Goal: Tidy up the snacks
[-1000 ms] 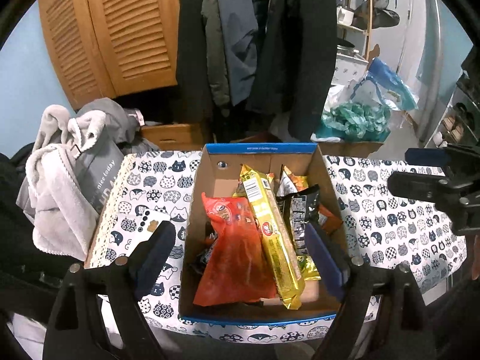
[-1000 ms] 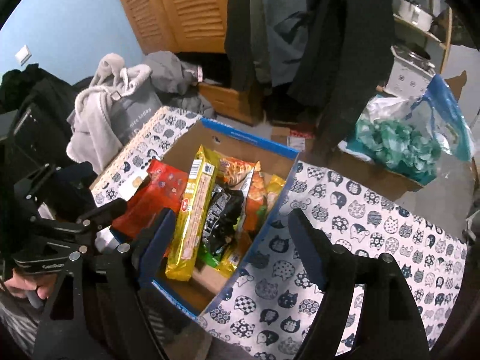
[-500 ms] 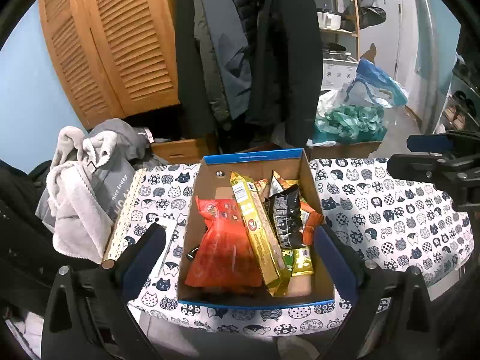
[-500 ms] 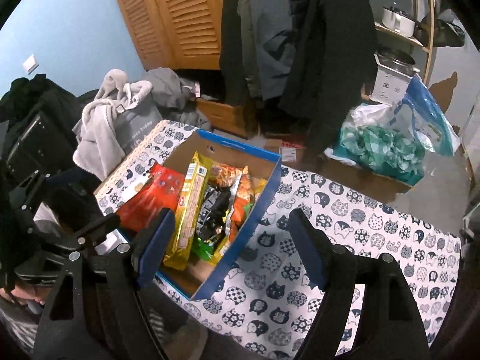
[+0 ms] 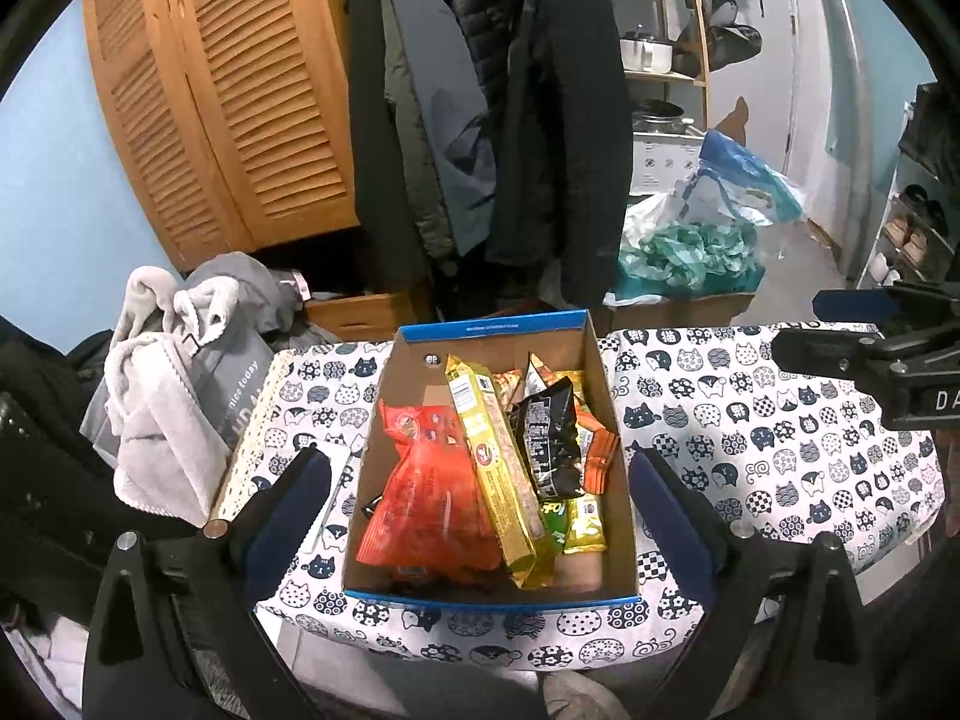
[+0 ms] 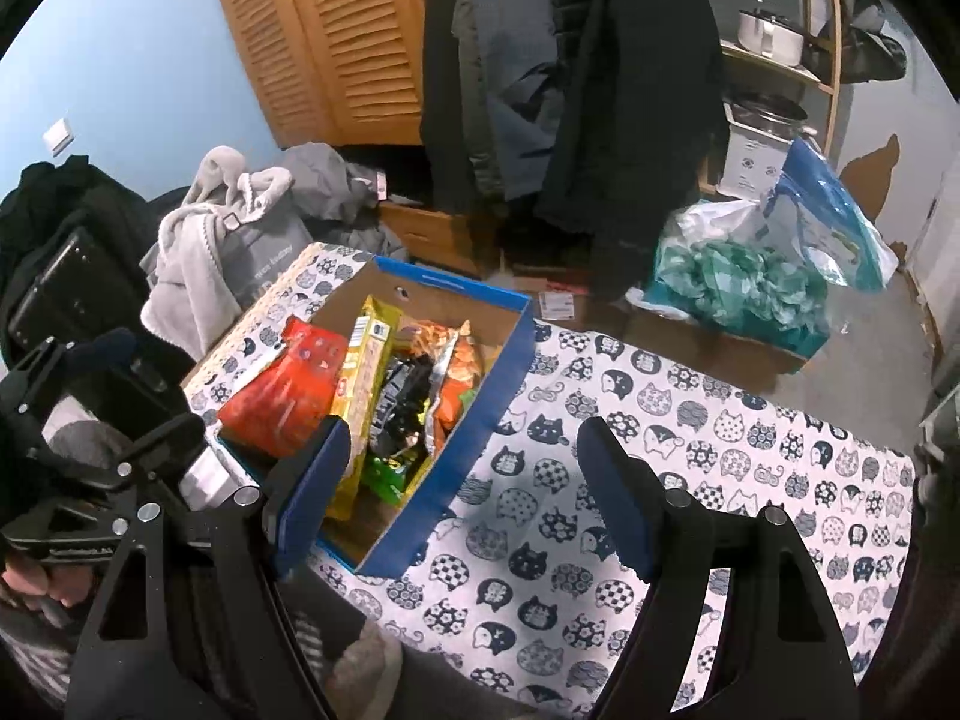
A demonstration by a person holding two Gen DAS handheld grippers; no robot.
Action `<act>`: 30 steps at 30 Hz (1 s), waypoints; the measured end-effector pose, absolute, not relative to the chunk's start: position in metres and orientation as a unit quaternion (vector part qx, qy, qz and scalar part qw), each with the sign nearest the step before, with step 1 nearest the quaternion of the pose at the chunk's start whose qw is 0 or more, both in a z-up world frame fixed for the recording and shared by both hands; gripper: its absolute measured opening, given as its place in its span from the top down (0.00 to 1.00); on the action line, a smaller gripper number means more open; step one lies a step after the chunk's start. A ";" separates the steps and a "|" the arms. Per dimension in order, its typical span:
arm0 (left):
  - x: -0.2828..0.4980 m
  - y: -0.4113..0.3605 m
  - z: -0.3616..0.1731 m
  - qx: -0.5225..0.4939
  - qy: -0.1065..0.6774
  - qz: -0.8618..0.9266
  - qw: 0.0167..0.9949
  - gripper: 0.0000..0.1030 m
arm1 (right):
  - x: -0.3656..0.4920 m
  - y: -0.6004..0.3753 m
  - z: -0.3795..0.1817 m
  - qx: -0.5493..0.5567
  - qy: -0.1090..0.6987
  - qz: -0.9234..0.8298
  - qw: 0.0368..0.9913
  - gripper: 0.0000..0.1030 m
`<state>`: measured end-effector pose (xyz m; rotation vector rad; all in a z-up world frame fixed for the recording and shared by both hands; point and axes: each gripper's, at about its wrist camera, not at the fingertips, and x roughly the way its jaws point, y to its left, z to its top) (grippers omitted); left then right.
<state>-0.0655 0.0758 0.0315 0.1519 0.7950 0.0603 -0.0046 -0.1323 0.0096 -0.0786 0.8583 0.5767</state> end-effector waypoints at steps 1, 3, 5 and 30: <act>-0.066 0.075 0.032 0.073 0.387 0.030 0.919 0.02 | -0.005 -0.135 0.009 -0.037 0.410 0.274 0.869 0.25; -0.067 0.075 0.033 0.071 0.386 0.029 0.919 0.02 | -0.006 -0.137 0.009 -0.035 0.410 0.275 0.869 0.25; -0.067 0.073 0.034 0.072 0.386 0.029 0.919 0.02 | -0.006 -0.137 0.009 -0.036 0.410 0.275 0.869 0.25; -0.073 0.065 0.044 0.072 0.387 0.034 0.919 0.02 | -0.009 -0.142 0.012 -0.032 0.406 0.275 0.871 0.25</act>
